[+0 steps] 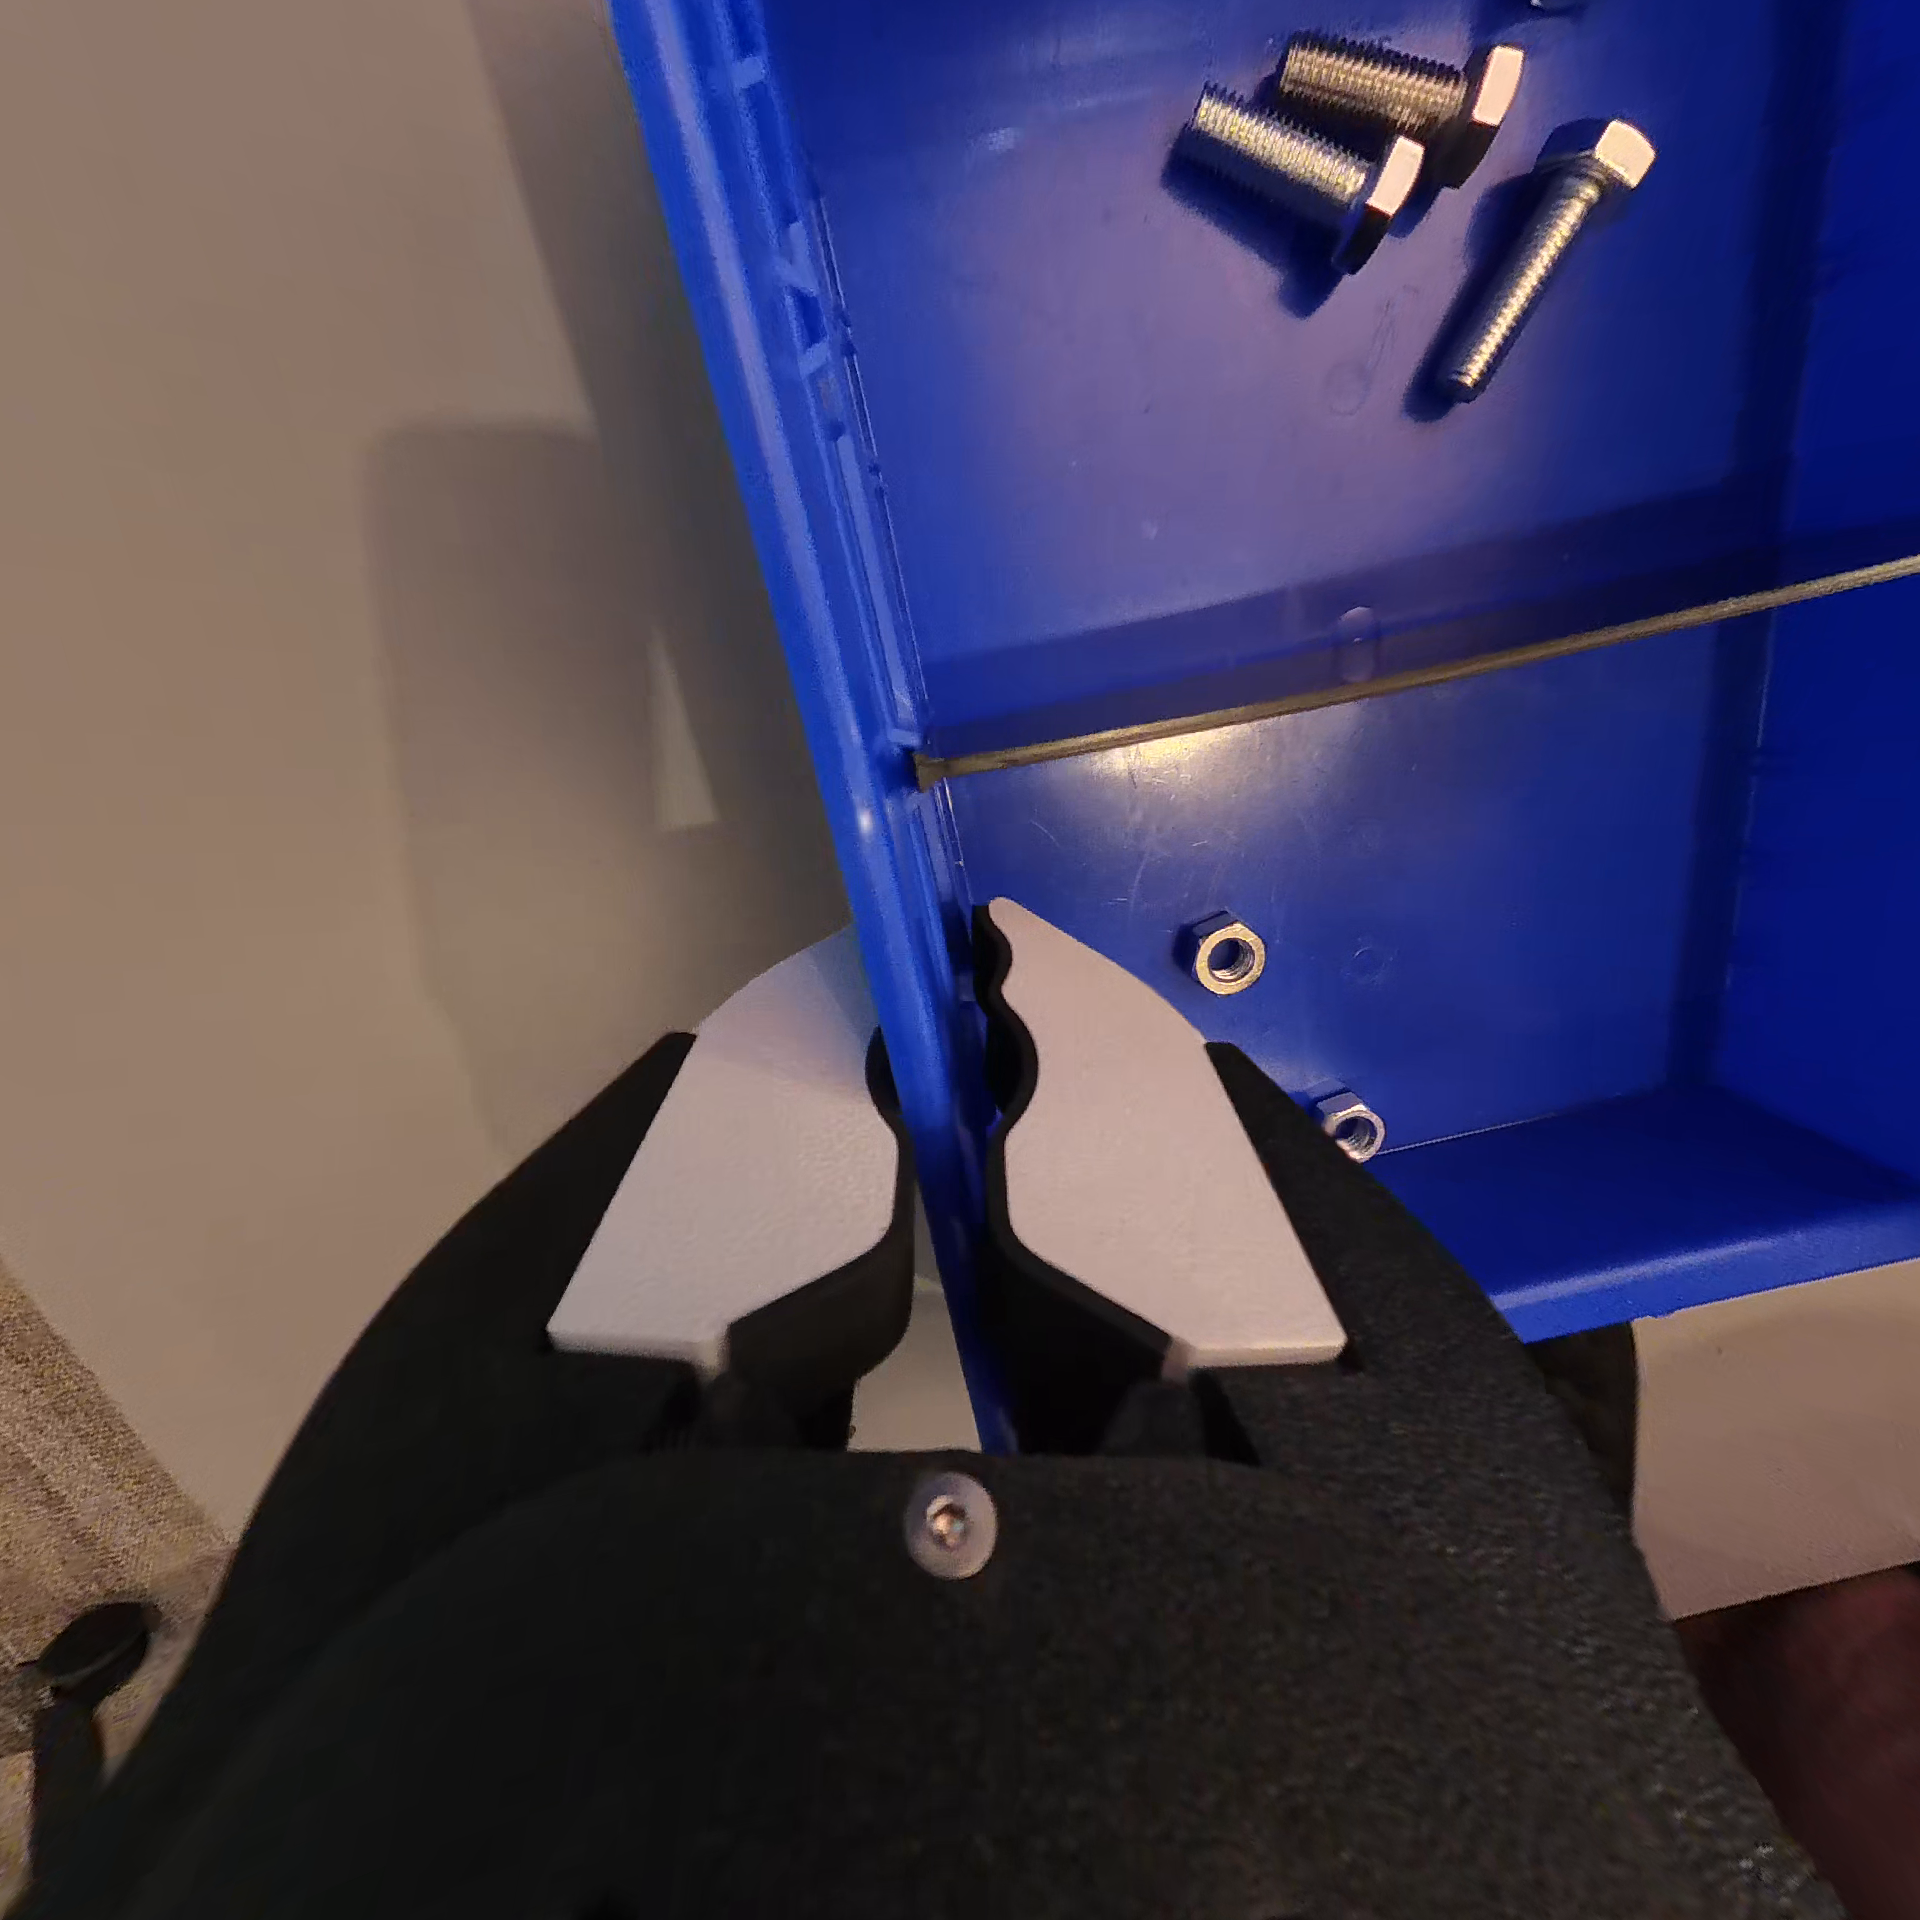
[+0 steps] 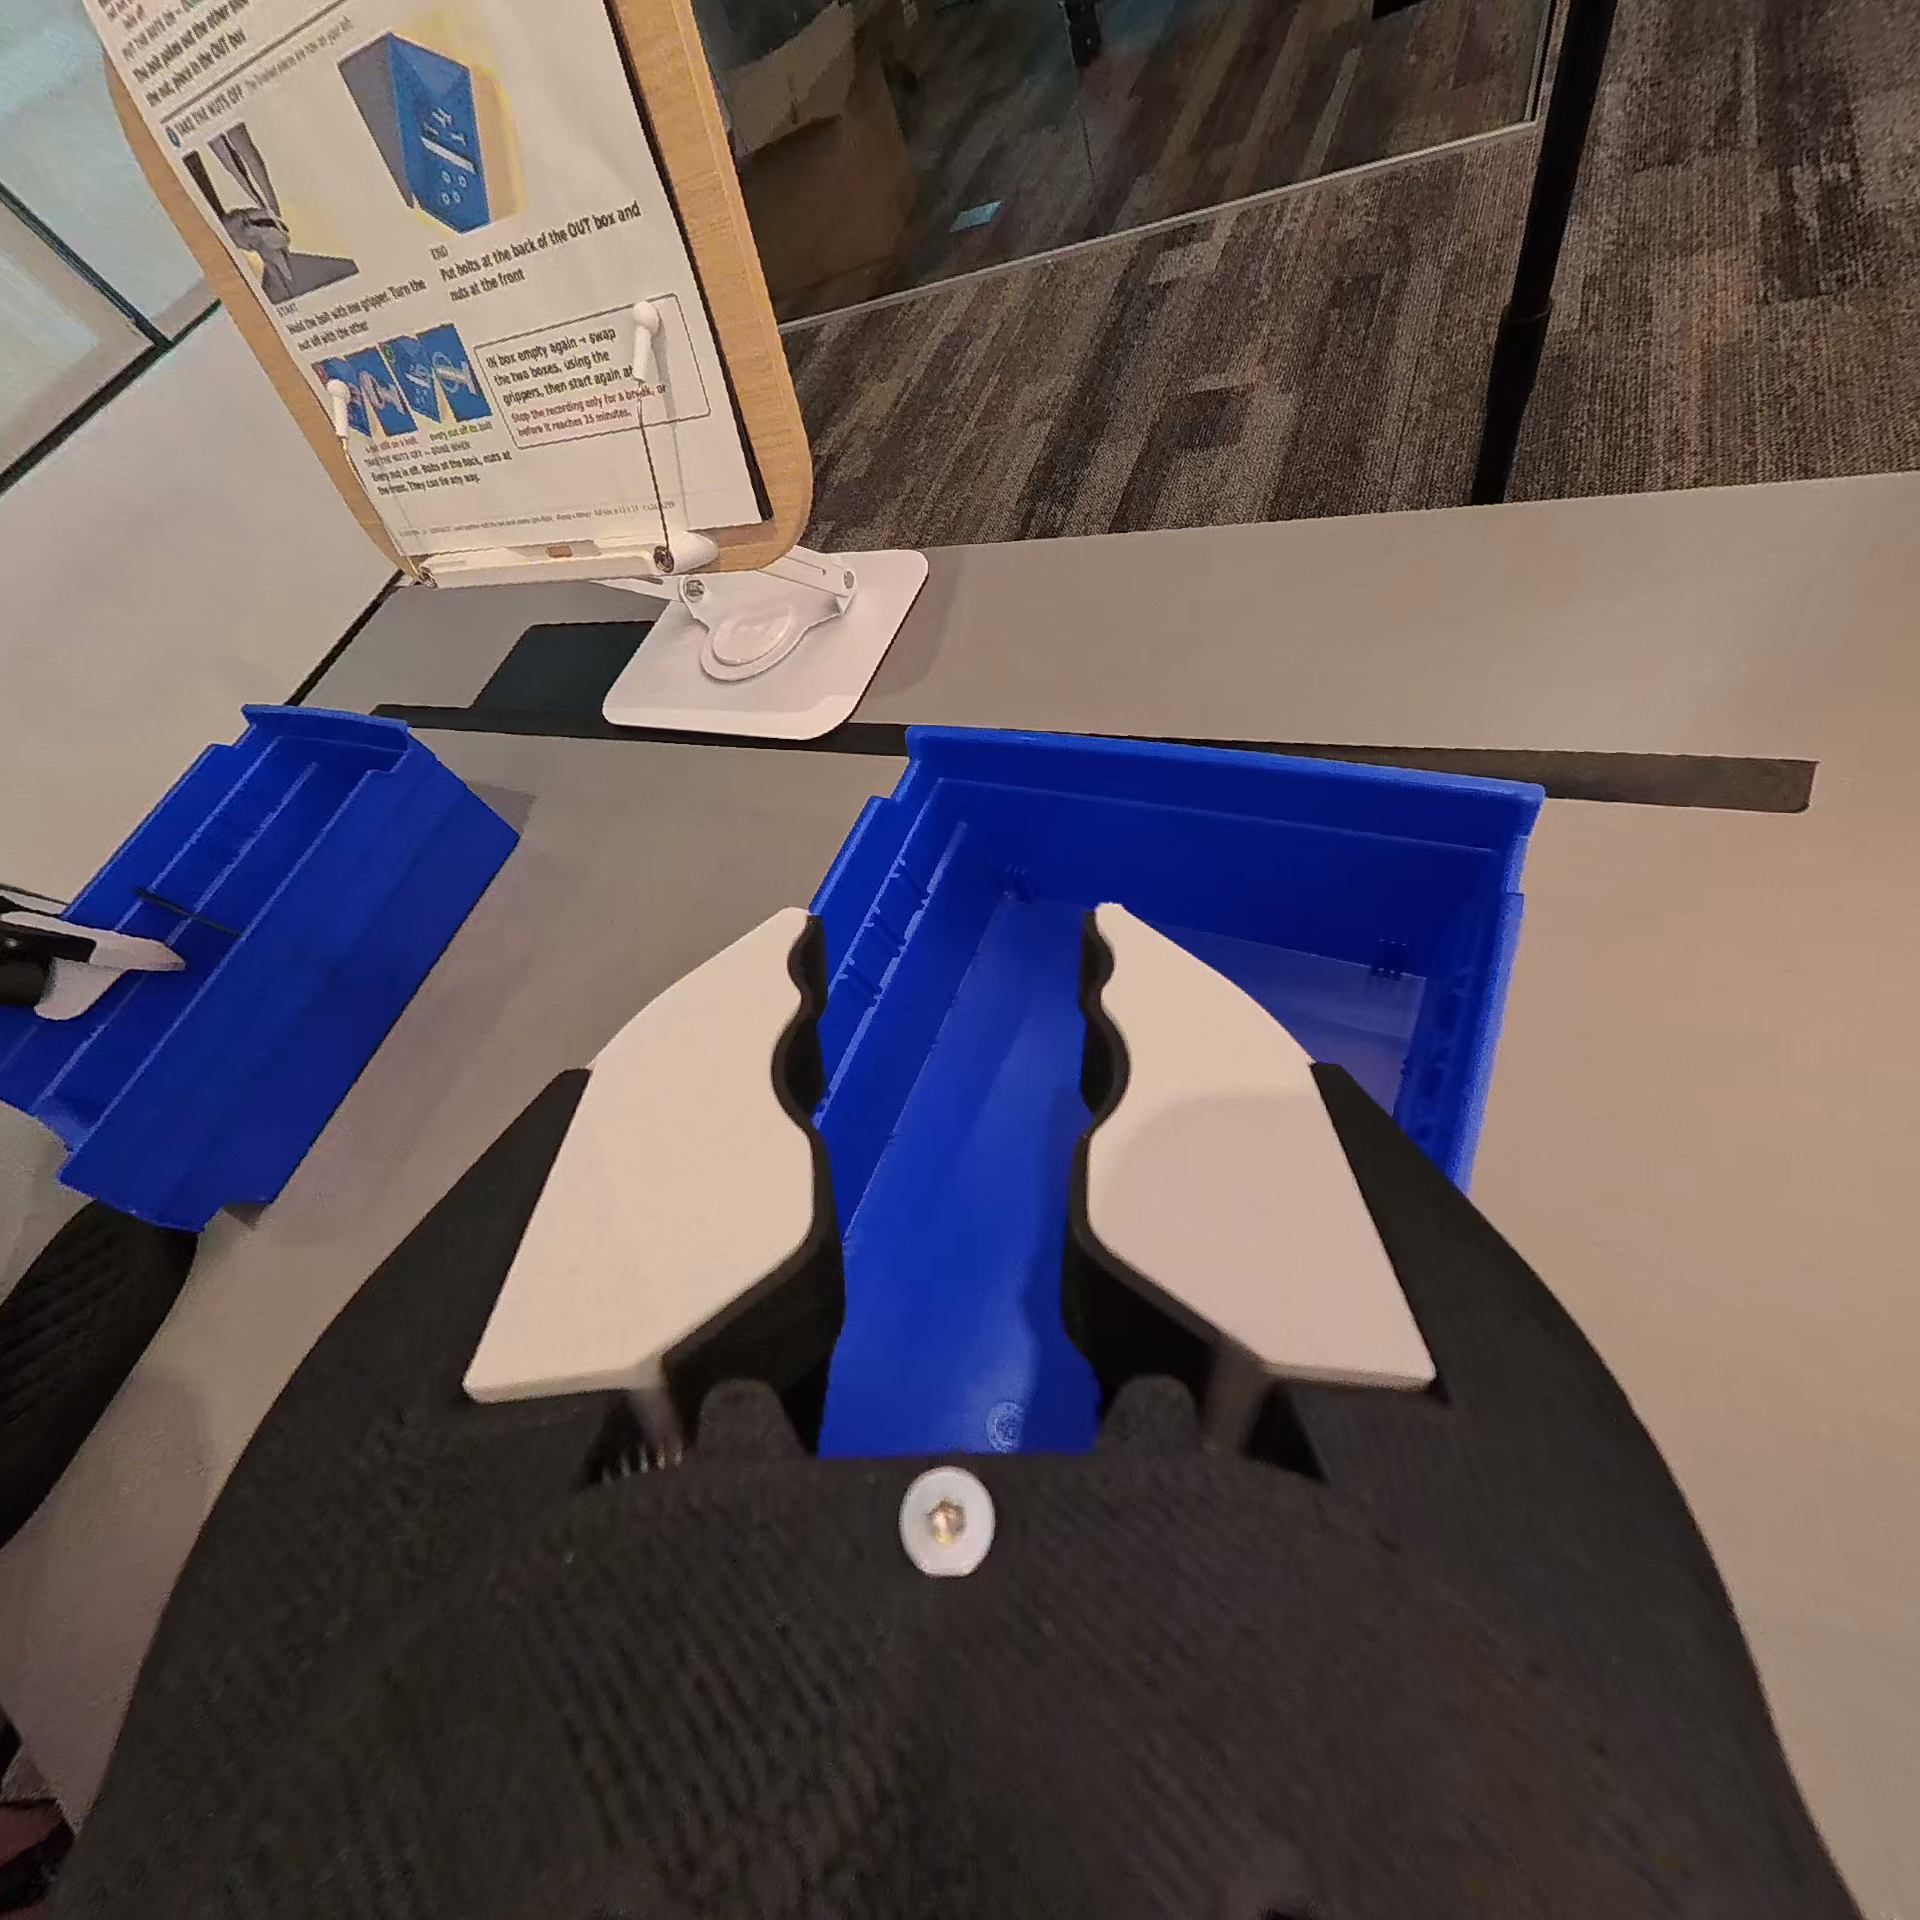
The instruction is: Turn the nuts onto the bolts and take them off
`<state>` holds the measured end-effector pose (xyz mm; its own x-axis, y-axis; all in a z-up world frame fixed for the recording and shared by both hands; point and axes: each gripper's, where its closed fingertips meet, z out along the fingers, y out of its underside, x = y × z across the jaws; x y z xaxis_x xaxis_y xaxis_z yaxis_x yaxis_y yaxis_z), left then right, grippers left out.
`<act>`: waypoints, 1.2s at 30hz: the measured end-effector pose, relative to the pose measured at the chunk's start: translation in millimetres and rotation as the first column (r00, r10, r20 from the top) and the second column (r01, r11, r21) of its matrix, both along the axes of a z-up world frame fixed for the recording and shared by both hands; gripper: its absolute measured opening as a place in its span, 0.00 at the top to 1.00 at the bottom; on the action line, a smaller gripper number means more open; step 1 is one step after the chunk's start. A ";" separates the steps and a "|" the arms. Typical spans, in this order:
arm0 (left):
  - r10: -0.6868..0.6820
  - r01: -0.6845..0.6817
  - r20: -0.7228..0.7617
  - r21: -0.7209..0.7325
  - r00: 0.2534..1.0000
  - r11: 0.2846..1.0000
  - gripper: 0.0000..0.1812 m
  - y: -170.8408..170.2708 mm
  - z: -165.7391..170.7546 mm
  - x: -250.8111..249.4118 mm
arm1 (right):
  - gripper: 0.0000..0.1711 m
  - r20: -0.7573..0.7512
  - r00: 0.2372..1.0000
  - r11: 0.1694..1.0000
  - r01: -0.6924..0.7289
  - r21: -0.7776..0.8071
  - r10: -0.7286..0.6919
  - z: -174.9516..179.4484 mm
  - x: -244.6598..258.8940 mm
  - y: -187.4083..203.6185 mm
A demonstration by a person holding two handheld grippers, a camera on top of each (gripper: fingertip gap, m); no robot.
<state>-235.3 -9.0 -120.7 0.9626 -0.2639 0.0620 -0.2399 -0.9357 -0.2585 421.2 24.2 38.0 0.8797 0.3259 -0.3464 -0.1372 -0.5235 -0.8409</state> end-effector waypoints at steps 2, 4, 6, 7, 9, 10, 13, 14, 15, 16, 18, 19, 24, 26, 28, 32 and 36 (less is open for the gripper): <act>0.036 -0.036 0.016 -0.010 0.999 0.999 0.96 -1.6 -0.2 0.1 | 0.72 0.001 1.000 1.000 0.003 -0.001 -0.003 -0.5 1.6 -0.1; 0.058 -0.057 0.024 -0.027 0.998 0.998 0.96 -5.0 -0.4 -0.6 | 0.72 -0.001 1.000 1.000 0.006 -0.002 -0.006 -1.0 3.7 -0.3; 0.049 -0.049 0.018 -0.029 0.999 0.998 0.96 -7.2 -0.5 -1.8 | 0.72 -0.007 1.000 1.000 0.008 -0.002 -0.008 -1.3 5.9 -0.3; 0.049 -0.048 0.018 -0.029 0.999 0.998 0.96 -7.7 -0.5 -2.0 | 0.72 -0.011 1.000 1.000 0.010 -0.001 -0.010 -1.4 7.0 -0.3; 0.040 -0.040 0.013 -0.029 0.999 0.999 0.96 -7.8 -0.6 -2.0 | 0.72 -0.015 1.000 1.000 0.014 0.003 -0.014 -1.0 9.3 -0.2; 0.038 -0.037 0.013 -0.029 0.999 0.999 0.96 -7.7 -0.5 -1.9 | 0.72 -0.016 1.000 1.000 0.017 0.007 -0.017 -0.2 10.3 -0.5; 0.046 -0.046 0.029 -0.004 0.999 0.999 0.96 -4.9 4.1 -2.3 | 0.71 0.006 1.000 0.998 0.030 0.052 -0.030 7.5 13.8 -0.7; 0.050 -0.051 0.046 0.021 0.998 0.998 0.95 -2.8 8.9 -1.8 | 0.71 0.026 0.999 0.996 0.037 0.079 -0.039 11.9 15.3 -1.0; 0.050 -0.053 0.065 0.055 0.997 0.997 0.94 -0.2 15.4 -1.2 | 0.70 0.054 0.997 0.992 0.041 0.117 -0.048 17.4 16.8 -1.3; 0.053 -0.060 0.076 0.095 0.996 0.994 0.93 2.4 23.2 -2.0 | 0.69 0.092 0.994 0.985 0.043 0.168 -0.059 24.8 18.0 -1.6; 0.060 -0.072 0.077 0.175 0.995 0.982 0.92 5.2 41.6 -5.9 | 0.68 0.176 0.979 0.949 0.045 0.312 -0.104 45.4 19.9 -3.2; 0.055 -0.070 0.073 0.223 0.996 0.972 0.92 5.7 52.9 -7.0 | 0.68 0.207 0.969 0.923 0.043 0.383 -0.131 56.2 19.6 -5.4; -0.054 0.008 0.089 0.459 0.995 0.888 0.89 2.1 112.8 10.6 | 0.59 0.206 0.969 0.767 -0.026 0.642 -0.139 98.8 -1.5 -23.9; -0.119 0.057 0.087 0.520 0.989 0.852 0.88 -1.5 129.6 23.9 | 0.58 0.152 0.987 0.736 -0.065 0.674 -0.053 106.9 -14.7 -30.2; -0.169 0.100 0.061 0.595 0.984 0.797 0.88 -0.7 146.7 34.2 | 0.58 0.084 0.995 0.727 -0.092 0.680 0.048 111.9 -26.4 -34.7; -0.227 0.145 0.001 0.765 0.974 0.627 0.86 4.0 188.2 51.6 | 0.62 0.050 0.995 0.703 -0.097 0.704 0.087 117.6 -35.3 -35.4; -0.212 0.183 -0.061 0.764 0.975 0.619 0.81 3.4 180.0 48.6 | 0.63 0.167 0.985 0.746 -0.081 0.661 -0.042 104.4 -26.5 -25.0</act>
